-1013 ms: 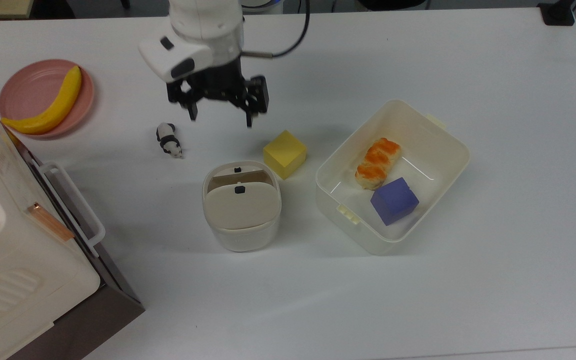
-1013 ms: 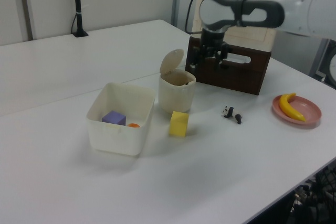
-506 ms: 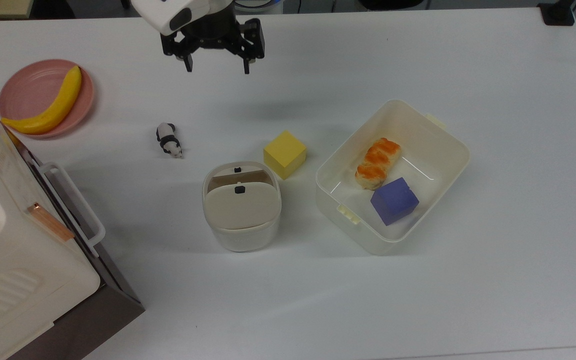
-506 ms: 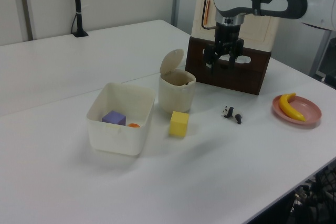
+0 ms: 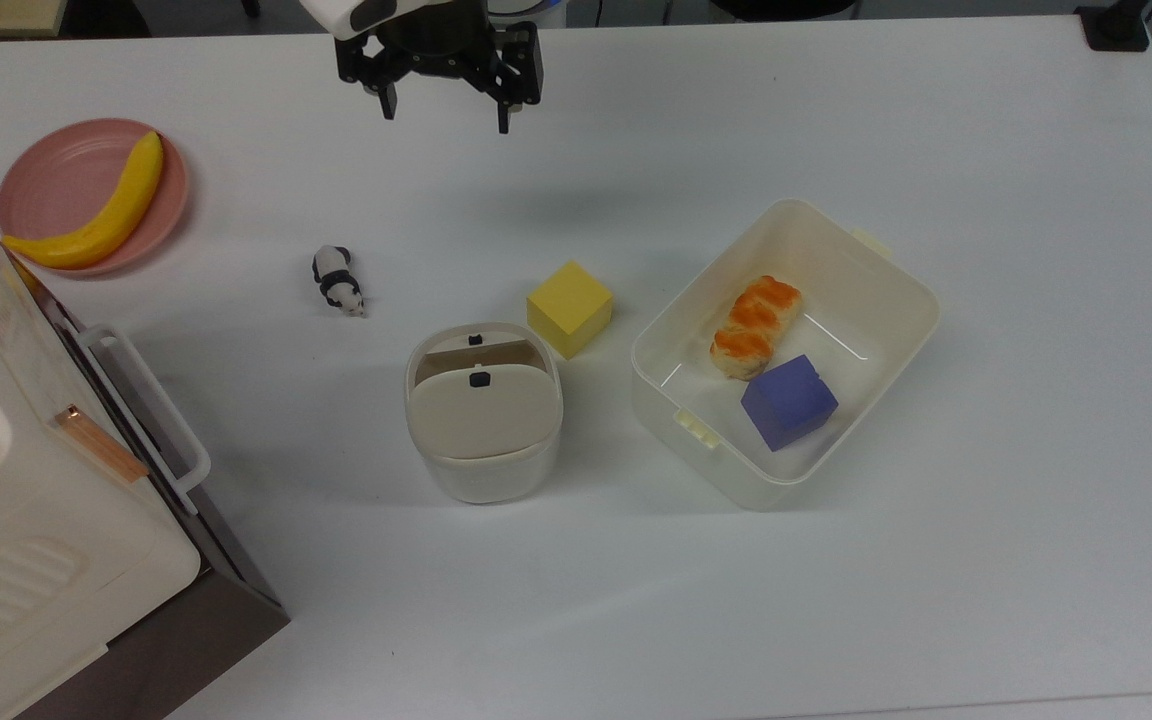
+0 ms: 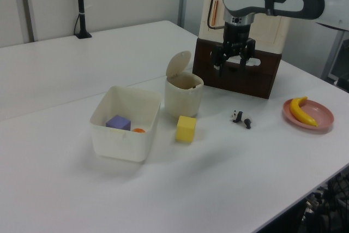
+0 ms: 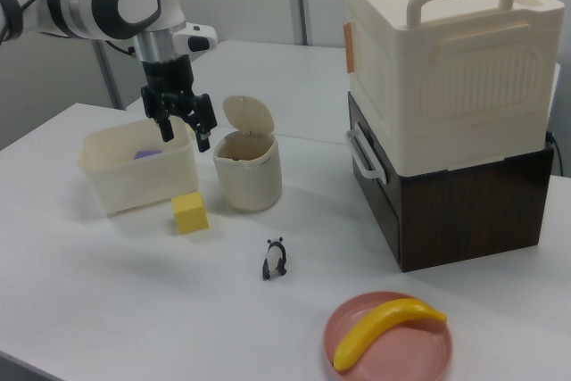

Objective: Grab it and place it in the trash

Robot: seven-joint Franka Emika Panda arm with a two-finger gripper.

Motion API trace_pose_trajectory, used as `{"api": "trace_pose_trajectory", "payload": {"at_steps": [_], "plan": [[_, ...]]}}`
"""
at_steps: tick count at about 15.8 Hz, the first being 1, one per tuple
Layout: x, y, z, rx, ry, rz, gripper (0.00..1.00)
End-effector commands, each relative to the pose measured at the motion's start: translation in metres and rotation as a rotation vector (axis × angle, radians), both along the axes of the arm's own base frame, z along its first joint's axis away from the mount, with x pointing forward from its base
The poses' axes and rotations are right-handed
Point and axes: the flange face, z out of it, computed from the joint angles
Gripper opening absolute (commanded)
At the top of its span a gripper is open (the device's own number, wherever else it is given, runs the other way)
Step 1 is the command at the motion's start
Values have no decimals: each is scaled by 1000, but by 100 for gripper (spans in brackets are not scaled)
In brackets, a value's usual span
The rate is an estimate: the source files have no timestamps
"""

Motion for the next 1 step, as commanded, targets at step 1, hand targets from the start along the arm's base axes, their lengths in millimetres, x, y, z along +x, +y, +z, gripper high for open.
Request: {"api": "trace_pose_trajectory", "payload": {"at_steps": [1], "plan": [[-6,8,-1,-25,11,-17,100]]}}
